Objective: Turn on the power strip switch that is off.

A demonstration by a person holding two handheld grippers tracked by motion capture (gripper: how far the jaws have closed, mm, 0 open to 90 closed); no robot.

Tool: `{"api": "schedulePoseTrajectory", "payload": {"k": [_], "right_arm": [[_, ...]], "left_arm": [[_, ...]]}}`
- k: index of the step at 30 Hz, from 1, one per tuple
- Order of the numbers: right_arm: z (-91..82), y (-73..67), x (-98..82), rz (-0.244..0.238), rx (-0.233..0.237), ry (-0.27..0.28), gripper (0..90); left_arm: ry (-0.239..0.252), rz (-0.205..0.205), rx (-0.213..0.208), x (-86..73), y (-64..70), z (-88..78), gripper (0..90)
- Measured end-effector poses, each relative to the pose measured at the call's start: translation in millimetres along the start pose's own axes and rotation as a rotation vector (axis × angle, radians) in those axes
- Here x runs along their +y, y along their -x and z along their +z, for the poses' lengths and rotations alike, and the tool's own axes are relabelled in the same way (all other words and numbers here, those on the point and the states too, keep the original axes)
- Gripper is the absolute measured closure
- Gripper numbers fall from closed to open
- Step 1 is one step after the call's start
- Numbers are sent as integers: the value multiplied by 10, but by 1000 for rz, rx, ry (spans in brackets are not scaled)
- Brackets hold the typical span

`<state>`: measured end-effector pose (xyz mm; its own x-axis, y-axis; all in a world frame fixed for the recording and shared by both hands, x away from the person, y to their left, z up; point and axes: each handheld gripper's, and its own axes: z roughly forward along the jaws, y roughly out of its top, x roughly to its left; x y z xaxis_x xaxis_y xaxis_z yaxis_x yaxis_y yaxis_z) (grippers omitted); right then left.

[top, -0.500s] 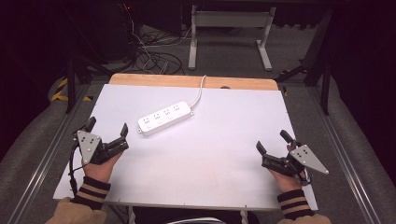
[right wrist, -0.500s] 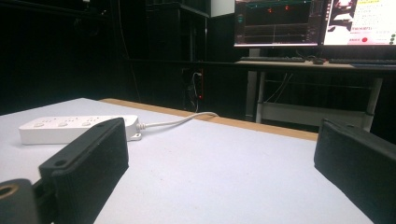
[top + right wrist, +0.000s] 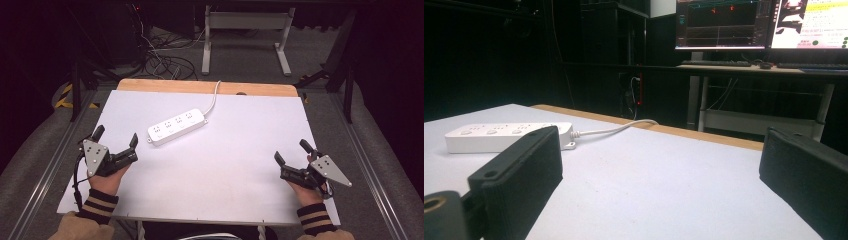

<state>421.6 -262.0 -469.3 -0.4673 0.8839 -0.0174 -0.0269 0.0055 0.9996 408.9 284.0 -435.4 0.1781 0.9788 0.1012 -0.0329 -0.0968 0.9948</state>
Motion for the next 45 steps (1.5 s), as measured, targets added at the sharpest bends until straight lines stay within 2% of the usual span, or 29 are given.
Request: {"api": "schedulePoseTrajectory", "payload": {"k": [3, 4, 7, 8, 10, 12, 13, 14, 16, 24, 29, 32, 34, 35, 36, 38, 39, 42, 45], "right_arm": [[1, -1, 0, 3, 1, 1, 43], [1, -1, 0, 1, 2, -1, 43], [0, -1, -1, 2, 1, -2, 44], [0, -2, 0, 6, 0, -2, 45], [-1, -2, 0, 8, 1, -2, 46], [0, -4, 0, 11, 1, -3, 46], [0, -4, 0, 11, 1, -3, 46], [-1, -5, -1, 10, 1, -7, 47], [0, -5, -3, 8, 3, -8, 48], [3, -8, -8, 5, 7, -13, 51], [2, -9, -12, 2, 9, -21, 53], [-2, -5, -12, 1, 6, -23, 52], [-1, -8, -15, 0, 7, -28, 52], [1, -10, -17, -2, 7, -31, 52], [1, -11, -19, -4, 7, -32, 53], [3, -10, -20, -4, 5, -34, 53], [4, -9, -21, -6, 6, -34, 53], [1, -10, -24, -8, 5, -40, 53], [-9, -7, -23, -11, 5, -39, 54]], "left_arm": [[3, -8, -21, 15, -10, -16, 53], [-5, -20, -52, 32, -18, -38, 104], [4, -16, -81, 46, -31, -67, 362], [3, -26, -107, 60, -34, -91, 453], [1, -24, -123, 66, -36, -98, 592], [3, -18, -127, 63, -32, -98, 697], [1, -18, -135, 60, -28, -99, 697], [-13, -19, -148, 64, -33, -96, 800], [-27, -25, -150, 73, -42, -93, 898], [-60, 0, -128, 175, -92, 27, 900], [-104, 39, -154, 256, -54, 149, 900], [-130, 58, -189, 342, 36, 288, 900], [-136, 60, -195, 360, 51, 318, 900], [-155, 61, -219, 402, 113, 416, 900], [-155, 61, -219, 402, 113, 416, 900], [-190, 84, -238, 440, 204, 554, 900], [-190, 84, -238, 440, 204, 554, 900], [-235, 116, -271, 533, 364, 758, 900], [-259, 138, -289, 615, 477, 896, 900]]}}
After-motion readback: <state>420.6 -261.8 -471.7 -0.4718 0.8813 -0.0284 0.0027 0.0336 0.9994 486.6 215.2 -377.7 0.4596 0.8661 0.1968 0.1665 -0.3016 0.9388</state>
